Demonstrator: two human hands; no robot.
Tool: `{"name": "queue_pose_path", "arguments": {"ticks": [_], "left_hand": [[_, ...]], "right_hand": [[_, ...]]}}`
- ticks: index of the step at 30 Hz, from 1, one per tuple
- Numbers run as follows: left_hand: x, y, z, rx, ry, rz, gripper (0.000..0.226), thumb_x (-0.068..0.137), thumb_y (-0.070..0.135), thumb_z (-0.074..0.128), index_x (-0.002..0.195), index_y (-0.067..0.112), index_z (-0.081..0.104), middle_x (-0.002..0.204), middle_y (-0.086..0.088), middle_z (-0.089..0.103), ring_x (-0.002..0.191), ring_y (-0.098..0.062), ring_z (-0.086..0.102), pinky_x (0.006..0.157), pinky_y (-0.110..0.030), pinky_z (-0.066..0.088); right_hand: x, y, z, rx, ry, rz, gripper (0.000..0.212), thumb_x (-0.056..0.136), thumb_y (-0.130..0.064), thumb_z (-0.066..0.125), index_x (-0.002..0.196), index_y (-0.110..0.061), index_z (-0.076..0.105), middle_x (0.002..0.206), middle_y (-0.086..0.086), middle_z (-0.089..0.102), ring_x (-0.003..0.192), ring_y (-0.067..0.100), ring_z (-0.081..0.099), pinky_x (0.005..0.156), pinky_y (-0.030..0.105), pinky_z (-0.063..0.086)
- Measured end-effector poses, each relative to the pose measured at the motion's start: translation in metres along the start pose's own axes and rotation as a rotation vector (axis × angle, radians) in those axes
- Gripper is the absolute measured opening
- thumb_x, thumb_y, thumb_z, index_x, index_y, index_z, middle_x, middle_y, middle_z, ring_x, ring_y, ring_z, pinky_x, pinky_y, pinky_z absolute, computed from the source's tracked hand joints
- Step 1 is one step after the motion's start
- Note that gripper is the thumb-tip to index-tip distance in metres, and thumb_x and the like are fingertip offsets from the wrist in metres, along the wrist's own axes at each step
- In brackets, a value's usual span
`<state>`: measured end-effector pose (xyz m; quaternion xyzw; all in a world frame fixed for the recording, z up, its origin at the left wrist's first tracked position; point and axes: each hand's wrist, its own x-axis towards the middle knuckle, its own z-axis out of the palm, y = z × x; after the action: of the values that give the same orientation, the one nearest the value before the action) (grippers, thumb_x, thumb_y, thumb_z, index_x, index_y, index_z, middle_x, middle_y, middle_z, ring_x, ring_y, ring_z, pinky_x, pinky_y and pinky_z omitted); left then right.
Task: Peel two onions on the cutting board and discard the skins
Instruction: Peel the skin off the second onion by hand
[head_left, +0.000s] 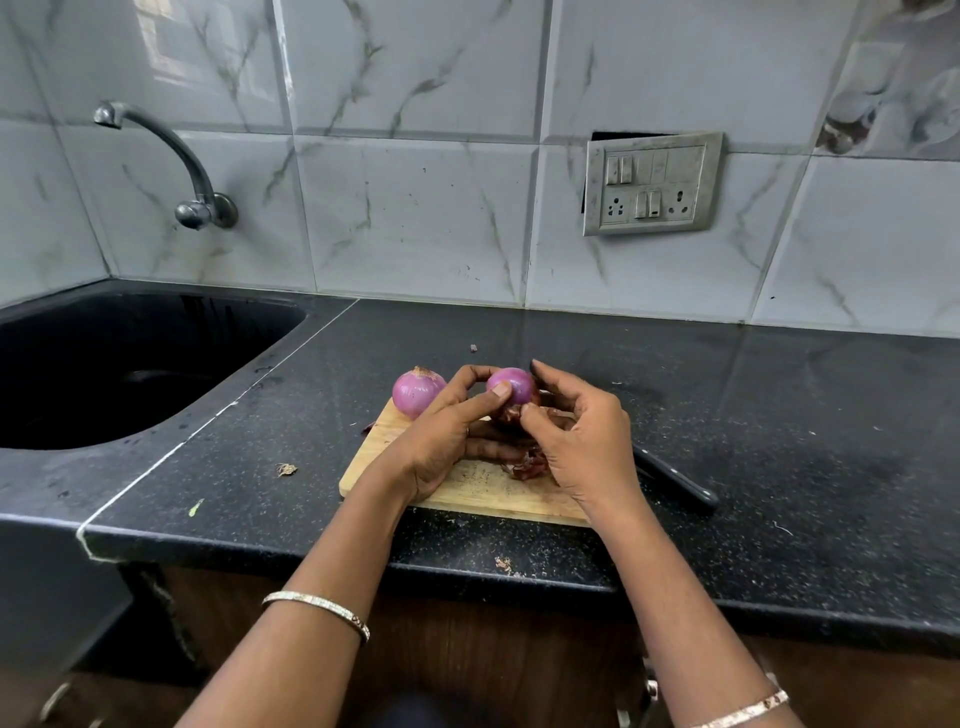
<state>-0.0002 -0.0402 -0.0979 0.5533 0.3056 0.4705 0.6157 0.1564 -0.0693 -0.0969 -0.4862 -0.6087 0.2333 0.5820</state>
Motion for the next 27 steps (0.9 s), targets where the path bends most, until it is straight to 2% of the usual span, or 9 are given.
{"name": "queue_pose_path", "arguments": {"ticks": [3, 5, 10, 14, 19, 21, 23, 26, 27], "left_hand": [[-0.0003, 0.0001, 0.0004, 0.002, -0.010, 0.013, 0.039, 0.095, 0.029, 0.062, 0.130, 0.013, 0.053, 0.104, -0.014, 0.073, 0.093, -0.030, 0.073, 0.085, -0.046, 0.062], [-0.0005, 0.0001, 0.0005, 0.014, -0.018, 0.024, 0.033, 0.100, 0.024, 0.057, 0.131, 0.013, 0.052, 0.102, -0.013, 0.074, 0.091, -0.029, 0.073, 0.082, -0.042, 0.063], [-0.0024, 0.0005, 0.0006, 0.048, -0.039, 0.052, 0.034, 0.102, 0.019, 0.055, 0.134, 0.009, 0.049, 0.100, -0.014, 0.074, 0.089, -0.026, 0.072, 0.079, -0.037, 0.063], [-0.0032, 0.0006, 0.0008, 0.040, -0.033, 0.054, 0.032, 0.103, 0.016, 0.055, 0.133, 0.008, 0.050, 0.097, -0.012, 0.074, 0.090, -0.025, 0.073, 0.076, -0.035, 0.063], [-0.0036, 0.0012, 0.0017, -0.030, 0.010, 0.056, 0.028, 0.103, 0.021, 0.055, 0.128, 0.010, 0.054, 0.102, -0.017, 0.074, 0.093, -0.032, 0.074, 0.074, -0.035, 0.063], [-0.0025, 0.0003, 0.0018, -0.053, 0.035, 0.062, 0.026, 0.103, 0.019, 0.055, 0.127, 0.010, 0.054, 0.104, -0.017, 0.073, 0.093, -0.033, 0.074, 0.074, -0.036, 0.063], [-0.0014, -0.0003, 0.0014, -0.065, 0.050, 0.071, 0.026, 0.103, 0.018, 0.055, 0.128, 0.009, 0.053, 0.104, -0.015, 0.073, 0.091, -0.030, 0.074, 0.074, -0.036, 0.063], [-0.0014, -0.0006, 0.0006, -0.055, 0.051, 0.089, 0.033, 0.102, 0.018, 0.057, 0.132, 0.007, 0.049, 0.108, -0.016, 0.070, 0.093, -0.024, 0.073, 0.078, -0.039, 0.063], [-0.0018, -0.0004, 0.0003, -0.054, 0.049, 0.093, 0.034, 0.101, 0.018, 0.058, 0.132, 0.007, 0.049, 0.110, -0.017, 0.069, 0.095, -0.024, 0.072, 0.081, -0.041, 0.063]], "right_hand": [[-0.0006, -0.0010, 0.0004, 0.008, -0.013, 0.008, 0.049, 0.083, -0.015, 0.074, 0.131, -0.020, 0.068, 0.124, -0.008, 0.071, 0.101, 0.004, 0.071, 0.096, 0.036, 0.058], [-0.0007, -0.0009, 0.0009, 0.000, -0.017, 0.005, 0.048, 0.084, -0.015, 0.073, 0.131, -0.021, 0.068, 0.126, -0.006, 0.071, 0.103, 0.004, 0.070, 0.097, 0.034, 0.058], [-0.0011, 0.0007, 0.0005, -0.056, -0.012, -0.034, 0.046, 0.086, -0.010, 0.072, 0.132, -0.017, 0.067, 0.122, -0.004, 0.072, 0.095, -0.004, 0.069, 0.088, 0.015, 0.054], [-0.0012, 0.0001, 0.0012, -0.163, -0.009, -0.061, 0.045, 0.087, -0.008, 0.069, 0.131, -0.017, 0.068, 0.121, -0.002, 0.073, 0.090, -0.012, 0.064, 0.088, 0.005, 0.046], [-0.0014, -0.0035, -0.0011, -0.183, 0.057, -0.051, 0.041, 0.089, 0.000, 0.062, 0.125, -0.018, 0.072, 0.119, -0.003, 0.073, 0.106, -0.004, 0.064, 0.093, 0.001, 0.043], [-0.0027, -0.0058, -0.0022, -0.137, 0.073, -0.031, 0.037, 0.088, -0.004, 0.066, 0.120, -0.019, 0.075, 0.112, -0.009, 0.075, 0.103, -0.004, 0.067, 0.093, 0.006, 0.048], [-0.0031, -0.0072, -0.0029, -0.105, 0.106, -0.032, 0.024, 0.086, -0.010, 0.070, 0.105, -0.022, 0.080, 0.095, -0.014, 0.077, 0.088, -0.005, 0.070, 0.085, 0.014, 0.054], [-0.0039, -0.0082, -0.0022, -0.102, 0.129, -0.052, 0.002, 0.084, -0.018, 0.079, 0.086, -0.019, 0.080, 0.076, -0.014, 0.074, 0.072, -0.004, 0.069, 0.068, 0.008, 0.050], [-0.0037, -0.0076, -0.0017, -0.116, 0.133, -0.051, 0.003, 0.084, -0.020, 0.081, 0.084, -0.018, 0.079, 0.073, -0.014, 0.073, 0.070, -0.004, 0.069, 0.065, 0.006, 0.048]]}}
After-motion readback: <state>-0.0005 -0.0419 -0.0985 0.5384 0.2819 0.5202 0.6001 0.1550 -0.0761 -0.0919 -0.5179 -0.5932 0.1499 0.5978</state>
